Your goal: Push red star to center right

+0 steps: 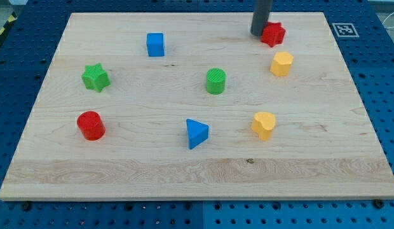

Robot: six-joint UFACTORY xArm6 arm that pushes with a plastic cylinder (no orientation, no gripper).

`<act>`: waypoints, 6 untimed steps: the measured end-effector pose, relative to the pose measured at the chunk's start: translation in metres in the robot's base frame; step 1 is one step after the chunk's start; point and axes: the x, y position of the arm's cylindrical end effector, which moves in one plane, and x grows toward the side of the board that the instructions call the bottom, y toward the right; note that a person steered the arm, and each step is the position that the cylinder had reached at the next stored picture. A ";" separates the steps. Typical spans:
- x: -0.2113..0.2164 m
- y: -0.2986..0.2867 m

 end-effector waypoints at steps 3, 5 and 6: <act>0.027 0.063; 0.089 0.084; 0.114 0.104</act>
